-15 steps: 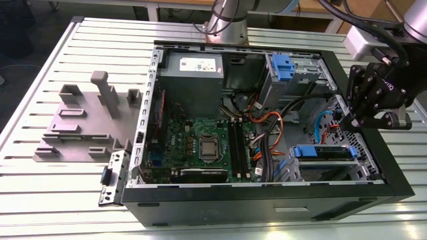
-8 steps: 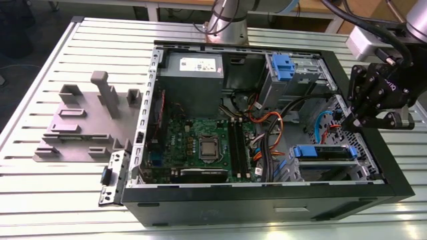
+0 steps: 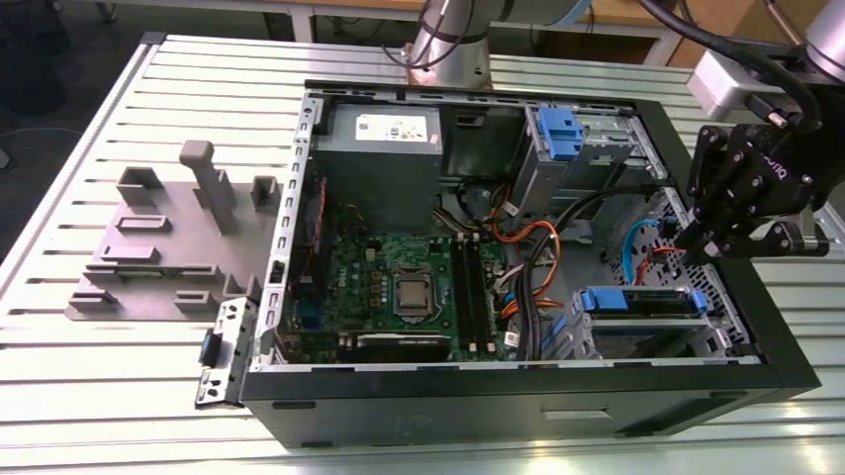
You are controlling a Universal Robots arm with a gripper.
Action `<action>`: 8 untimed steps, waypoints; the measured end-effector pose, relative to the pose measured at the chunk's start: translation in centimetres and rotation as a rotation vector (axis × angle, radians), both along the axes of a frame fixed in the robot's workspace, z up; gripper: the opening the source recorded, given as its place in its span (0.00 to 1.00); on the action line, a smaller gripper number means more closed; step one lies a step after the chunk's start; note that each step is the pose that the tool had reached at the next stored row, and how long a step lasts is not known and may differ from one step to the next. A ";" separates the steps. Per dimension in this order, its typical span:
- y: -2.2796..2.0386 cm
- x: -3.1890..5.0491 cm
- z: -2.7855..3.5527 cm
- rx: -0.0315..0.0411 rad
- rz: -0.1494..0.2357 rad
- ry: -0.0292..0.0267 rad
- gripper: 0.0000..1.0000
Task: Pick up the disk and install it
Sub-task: 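Insert the first disk wire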
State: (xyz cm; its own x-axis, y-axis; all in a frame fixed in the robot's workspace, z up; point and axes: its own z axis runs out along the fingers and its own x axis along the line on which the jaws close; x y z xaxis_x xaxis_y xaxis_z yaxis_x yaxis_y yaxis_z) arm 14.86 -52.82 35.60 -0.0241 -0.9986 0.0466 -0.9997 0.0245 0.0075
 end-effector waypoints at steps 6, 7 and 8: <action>0.01 0.13 0.00 -0.0090 0.013 0.0016 0.37; 0.03 0.14 0.00 -0.0099 0.013 0.0015 0.37; 0.05 0.14 0.00 -0.0102 0.013 0.0015 0.37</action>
State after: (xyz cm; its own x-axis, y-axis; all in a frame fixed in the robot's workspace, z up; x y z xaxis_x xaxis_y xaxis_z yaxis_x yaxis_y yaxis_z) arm 14.99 -52.77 35.61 -0.0108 -0.9983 0.0568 -0.9999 0.0114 0.0088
